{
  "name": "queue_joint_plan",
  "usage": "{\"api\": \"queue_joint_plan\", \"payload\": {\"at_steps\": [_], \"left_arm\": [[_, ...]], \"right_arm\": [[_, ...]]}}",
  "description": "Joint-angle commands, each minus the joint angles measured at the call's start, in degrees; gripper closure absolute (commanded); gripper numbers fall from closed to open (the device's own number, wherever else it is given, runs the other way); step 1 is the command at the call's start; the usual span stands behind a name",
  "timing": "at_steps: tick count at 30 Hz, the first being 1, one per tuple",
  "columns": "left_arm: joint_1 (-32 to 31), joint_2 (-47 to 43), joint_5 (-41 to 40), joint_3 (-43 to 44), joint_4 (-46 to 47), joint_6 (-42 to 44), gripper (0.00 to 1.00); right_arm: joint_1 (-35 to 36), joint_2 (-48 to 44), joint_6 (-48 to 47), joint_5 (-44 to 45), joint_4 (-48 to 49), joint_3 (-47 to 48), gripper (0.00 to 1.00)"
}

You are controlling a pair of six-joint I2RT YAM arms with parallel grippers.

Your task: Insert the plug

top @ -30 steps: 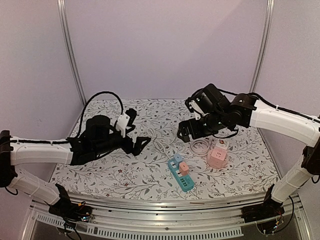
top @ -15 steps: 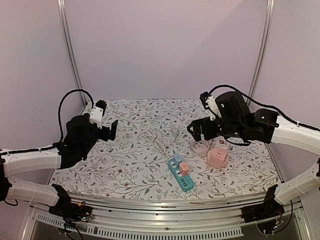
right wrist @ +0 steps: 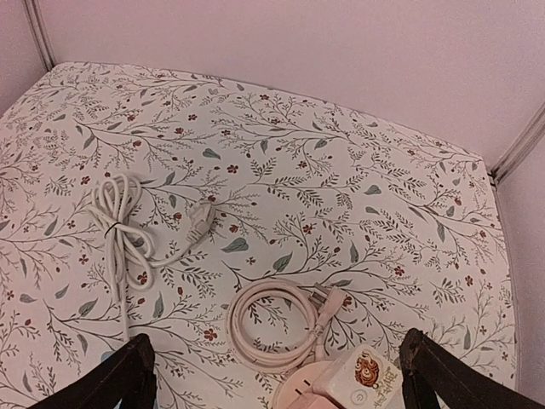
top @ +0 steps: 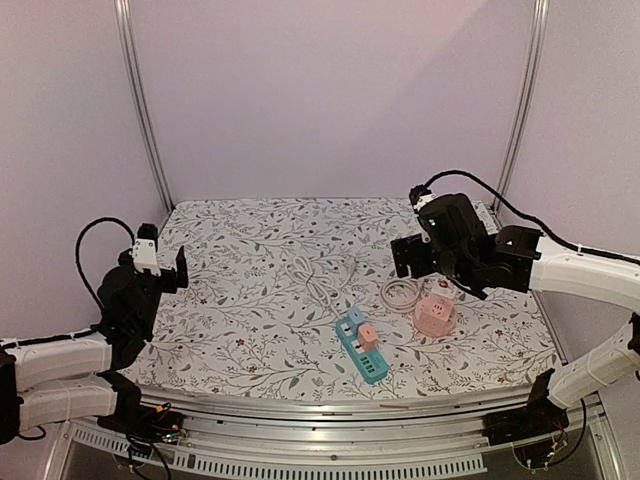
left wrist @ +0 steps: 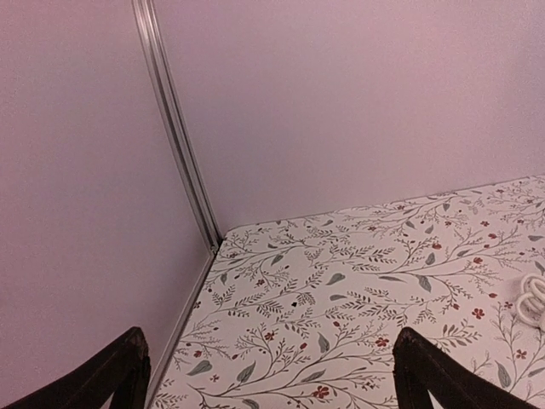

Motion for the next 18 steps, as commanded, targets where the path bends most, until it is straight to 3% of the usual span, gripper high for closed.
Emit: {"api": "queue_joint_plan", "payload": {"at_steps": [1, 11, 18], "left_arm": [[3.2, 1.0, 1.0, -0.5, 6.8, -1.9, 0.01], [7.3, 10.6, 5.2, -3.1, 18.9, -1.6, 0.01], [9.5, 18.7, 6.9, -2.6, 24.9, -2.9, 0.01]], "right_arm": [[-1.1, 0.8, -8.0, 4.5, 6.0, -2.7, 0.01], [-16.3, -6.7, -25.3, -0.9, 17.9, -15.6, 0.01], [-27.9, -9.9, -26.8, -3.7, 38.1, -28.8, 0.01]]}}
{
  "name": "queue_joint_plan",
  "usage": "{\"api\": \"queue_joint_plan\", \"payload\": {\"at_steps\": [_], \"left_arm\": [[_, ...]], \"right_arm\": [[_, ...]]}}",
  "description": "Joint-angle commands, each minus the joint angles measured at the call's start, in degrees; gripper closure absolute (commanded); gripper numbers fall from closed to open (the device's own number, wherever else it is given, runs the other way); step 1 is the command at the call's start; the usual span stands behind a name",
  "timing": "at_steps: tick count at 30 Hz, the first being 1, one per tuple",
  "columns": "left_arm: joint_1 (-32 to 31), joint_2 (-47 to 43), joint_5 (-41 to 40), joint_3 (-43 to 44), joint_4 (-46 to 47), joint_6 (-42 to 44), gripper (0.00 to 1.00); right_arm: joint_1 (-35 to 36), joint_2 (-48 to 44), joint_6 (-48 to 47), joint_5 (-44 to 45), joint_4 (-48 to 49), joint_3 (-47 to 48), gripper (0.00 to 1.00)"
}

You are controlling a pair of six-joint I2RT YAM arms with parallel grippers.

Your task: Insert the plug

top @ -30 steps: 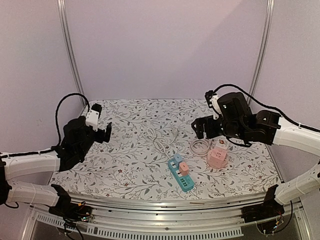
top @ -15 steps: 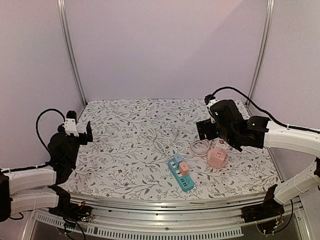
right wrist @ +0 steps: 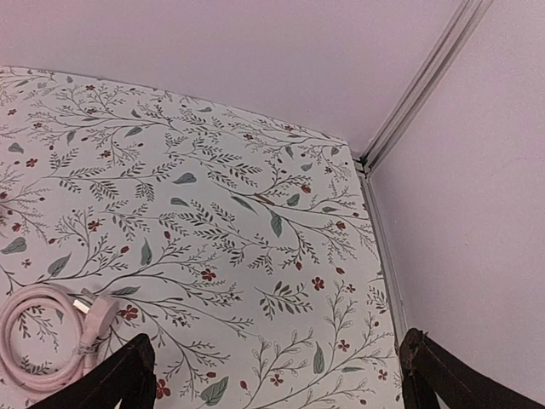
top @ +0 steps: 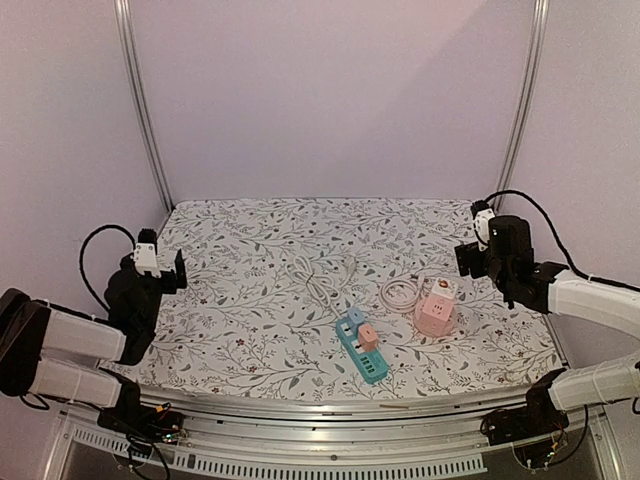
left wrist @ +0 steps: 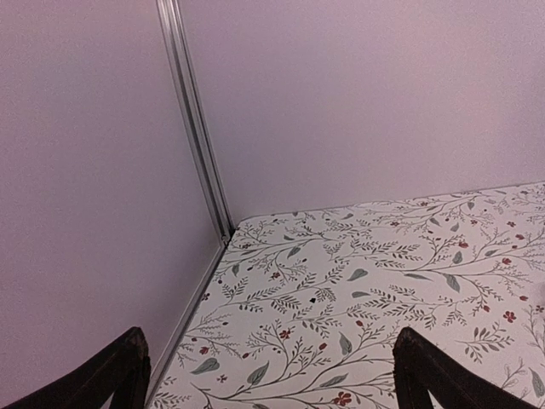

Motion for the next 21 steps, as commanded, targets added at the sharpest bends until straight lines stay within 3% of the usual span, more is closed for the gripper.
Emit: {"api": "queue_joint_plan", "payload": {"at_steps": [1, 5, 14, 17, 21], "left_arm": [[1.6, 2.2, 3.9, 0.3, 3.6, -2.2, 0.01], [3.5, 6.2, 5.9, 1.2, 3.8, -4.2, 0.01], [4.1, 25.0, 6.6, 1.8, 22.8, -3.8, 0.01], [4.1, 22.3, 7.6, 3.1, 15.7, -4.4, 0.01], [4.2, 23.2, 6.7, 4.5, 15.1, -4.2, 0.01]], "right_arm": [[-4.0, -0.6, -2.9, -1.1, 17.1, -7.1, 0.01], [-6.0, 2.9, -6.6, -1.4, 27.1, -11.6, 0.01], [-14.6, 7.0, -4.6, -13.7, 46.9, -21.1, 0.01], [-16.6, 10.0, -4.0, -15.2, 54.4, -23.2, 0.01], [-17.9, 15.5, -4.0, -15.2, 59.7, -22.8, 0.01]]}}
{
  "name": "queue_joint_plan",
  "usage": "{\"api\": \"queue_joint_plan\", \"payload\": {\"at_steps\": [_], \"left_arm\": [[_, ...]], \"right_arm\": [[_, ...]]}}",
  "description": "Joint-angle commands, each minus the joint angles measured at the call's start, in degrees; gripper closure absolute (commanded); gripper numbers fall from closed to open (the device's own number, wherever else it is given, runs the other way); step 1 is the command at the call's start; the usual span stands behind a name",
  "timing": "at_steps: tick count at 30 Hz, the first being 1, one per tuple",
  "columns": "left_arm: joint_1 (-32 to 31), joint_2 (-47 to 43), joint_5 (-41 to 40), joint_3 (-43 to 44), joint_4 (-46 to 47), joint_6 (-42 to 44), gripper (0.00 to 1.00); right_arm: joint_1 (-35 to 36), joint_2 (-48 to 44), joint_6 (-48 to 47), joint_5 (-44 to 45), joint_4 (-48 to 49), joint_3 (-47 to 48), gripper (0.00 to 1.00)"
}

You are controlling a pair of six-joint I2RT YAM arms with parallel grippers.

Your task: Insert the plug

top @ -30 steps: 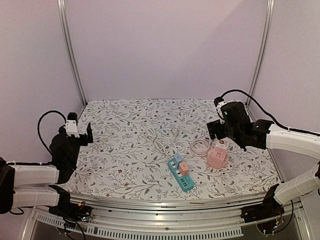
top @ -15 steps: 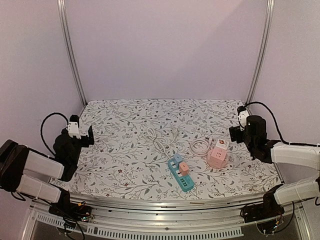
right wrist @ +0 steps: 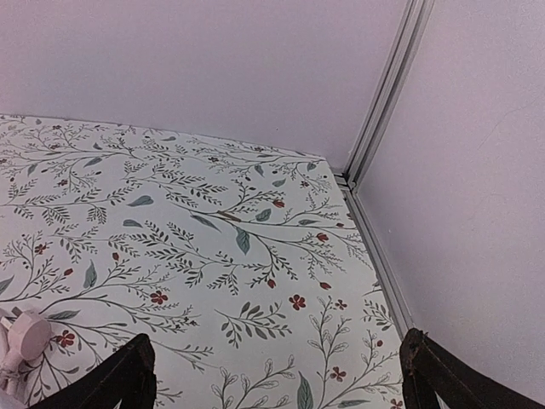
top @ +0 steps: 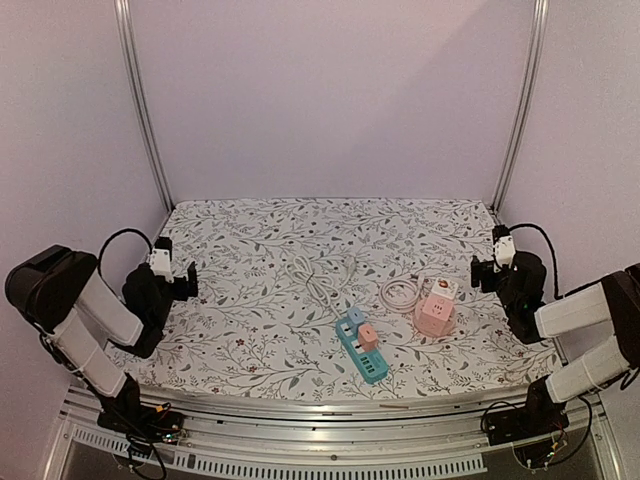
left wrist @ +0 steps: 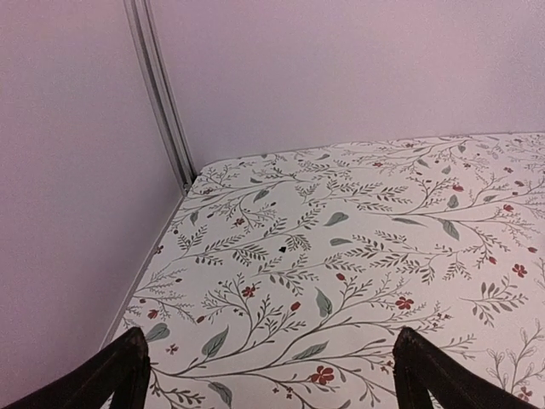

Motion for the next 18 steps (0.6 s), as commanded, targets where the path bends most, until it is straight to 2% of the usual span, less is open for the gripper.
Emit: {"api": "queue_joint_plan", "payload": {"at_steps": [1, 7, 12, 14, 18], "left_arm": [[0.7, -0.8, -0.1, 2.6, 2.6, -0.7, 0.01], [1.8, -1.9, -1.4, 6.3, -5.7, -2.5, 0.01], [2.7, -2.2, -1.6, 8.5, -10.3, -3.9, 0.01], [2.9, -2.1, -1.8, 9.0, -11.1, -4.1, 0.01], [3.9, -2.3, -3.9, 10.5, -14.3, -6.7, 0.01]], "right_arm": [[-2.1, 4.9, 1.1, -2.2, 9.5, 0.3, 0.01], [-6.4, 11.2, 6.0, -4.9, 13.7, 1.2, 0.01], [-7.7, 11.5, 7.8, -3.4, 3.1, 6.5, 0.01], [-7.8, 11.5, 9.6, 0.1, 1.8, 7.2, 0.01], [-7.7, 11.4, 10.9, 0.4, 1.7, 7.2, 0.01]]}}
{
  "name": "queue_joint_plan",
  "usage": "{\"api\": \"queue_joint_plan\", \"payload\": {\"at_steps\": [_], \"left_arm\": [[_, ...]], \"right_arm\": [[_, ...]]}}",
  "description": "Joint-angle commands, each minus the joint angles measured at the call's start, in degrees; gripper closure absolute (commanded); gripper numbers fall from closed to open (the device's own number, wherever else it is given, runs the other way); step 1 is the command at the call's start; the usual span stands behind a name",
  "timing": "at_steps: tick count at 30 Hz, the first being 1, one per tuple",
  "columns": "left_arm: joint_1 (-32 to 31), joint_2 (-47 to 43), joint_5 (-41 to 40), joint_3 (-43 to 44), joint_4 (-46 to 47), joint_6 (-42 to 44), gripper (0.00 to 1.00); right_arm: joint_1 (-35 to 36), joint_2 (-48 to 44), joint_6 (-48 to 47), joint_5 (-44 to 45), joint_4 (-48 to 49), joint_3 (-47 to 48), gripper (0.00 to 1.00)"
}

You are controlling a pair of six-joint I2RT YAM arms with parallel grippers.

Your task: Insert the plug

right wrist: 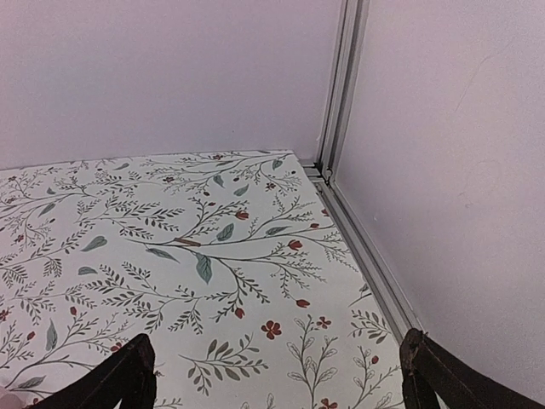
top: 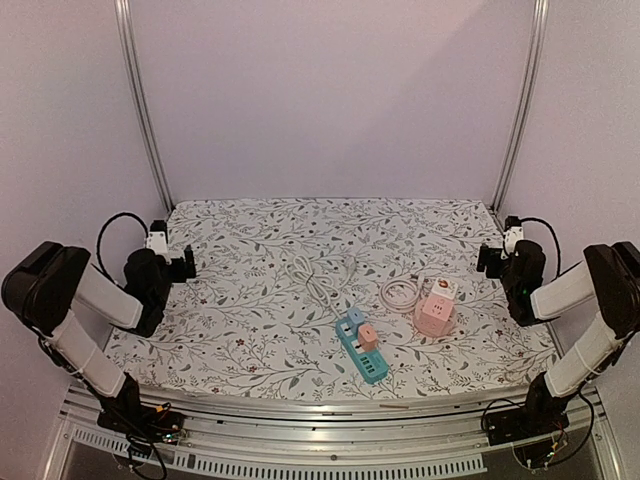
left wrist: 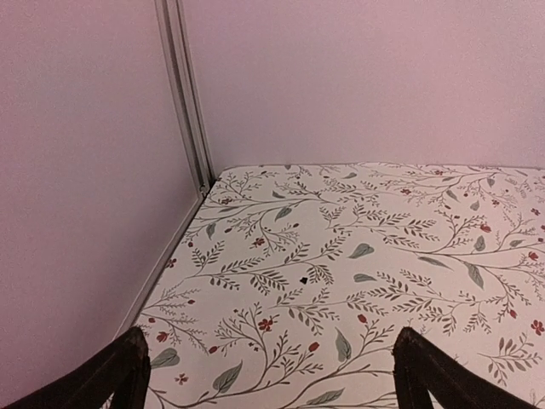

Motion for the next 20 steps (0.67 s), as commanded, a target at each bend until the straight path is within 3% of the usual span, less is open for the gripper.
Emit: {"api": "queue_joint_plan", "payload": {"at_steps": [1, 20], "left_arm": [[1.7, -0.9, -2.1, 1.7, -5.5, -3.2, 0.01], [1.8, -1.0, -1.9, 1.6, -5.5, -3.3, 0.01]], "right_arm": [[-0.4, 0.2, 2.7, 2.2, -2.9, 0.3, 0.01], [-0.4, 0.4, 2.7, 1.8, -3.0, 0.4, 0.01]]}}
